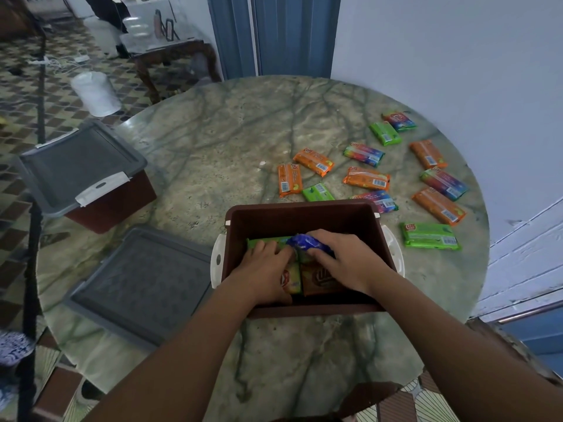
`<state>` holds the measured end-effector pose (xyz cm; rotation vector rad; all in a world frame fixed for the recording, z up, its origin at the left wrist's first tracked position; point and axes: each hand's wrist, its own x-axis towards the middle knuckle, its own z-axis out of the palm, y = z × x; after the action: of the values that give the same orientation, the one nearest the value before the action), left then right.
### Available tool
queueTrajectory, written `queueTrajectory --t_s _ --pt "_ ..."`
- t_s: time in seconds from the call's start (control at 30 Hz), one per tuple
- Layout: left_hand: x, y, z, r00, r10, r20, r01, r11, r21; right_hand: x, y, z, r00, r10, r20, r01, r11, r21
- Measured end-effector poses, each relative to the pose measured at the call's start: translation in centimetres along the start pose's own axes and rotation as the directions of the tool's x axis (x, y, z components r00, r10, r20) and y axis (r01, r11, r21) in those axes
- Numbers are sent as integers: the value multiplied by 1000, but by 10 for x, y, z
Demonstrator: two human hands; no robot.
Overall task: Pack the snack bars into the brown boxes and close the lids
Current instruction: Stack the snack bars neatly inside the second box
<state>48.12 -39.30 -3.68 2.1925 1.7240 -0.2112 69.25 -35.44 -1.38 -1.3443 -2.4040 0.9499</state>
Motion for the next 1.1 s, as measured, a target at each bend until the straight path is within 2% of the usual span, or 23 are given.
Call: queueTrajectory --t_s 0.17,0.3,0.53,0.7,0.83,0.97,1.1 --pt "1 -1 2 1000 -12 8 12 1000 -3 0 -6 -5 972 230 43 -234 962 144" --pt "1 -2 1 1000 -16 3 16 999 -35 -1 -12 -7 950 287 120 -302 945 129" --pt "3 -2 2 1000 -18 -3 18 999 -46 2 -5 -2 955 245 165 -239 969 -58" --pt "3 -2 2 1000 -14 -17 12 997 -72 6 1 1 975 157 156 -114 961 -250" --pt "3 -3 1 1000 -8 -5 7 995 -99 8 5 3 982 103 157 -58 962 -267" --pt "3 -2 -1 1000 1 -10 -2 994 -110 9 8 2 994 70 89 -34 933 -358" --pt "2 0 -2 1000 10 -10 -11 994 -106 7 4 4 983 93 156 -28 926 -377"
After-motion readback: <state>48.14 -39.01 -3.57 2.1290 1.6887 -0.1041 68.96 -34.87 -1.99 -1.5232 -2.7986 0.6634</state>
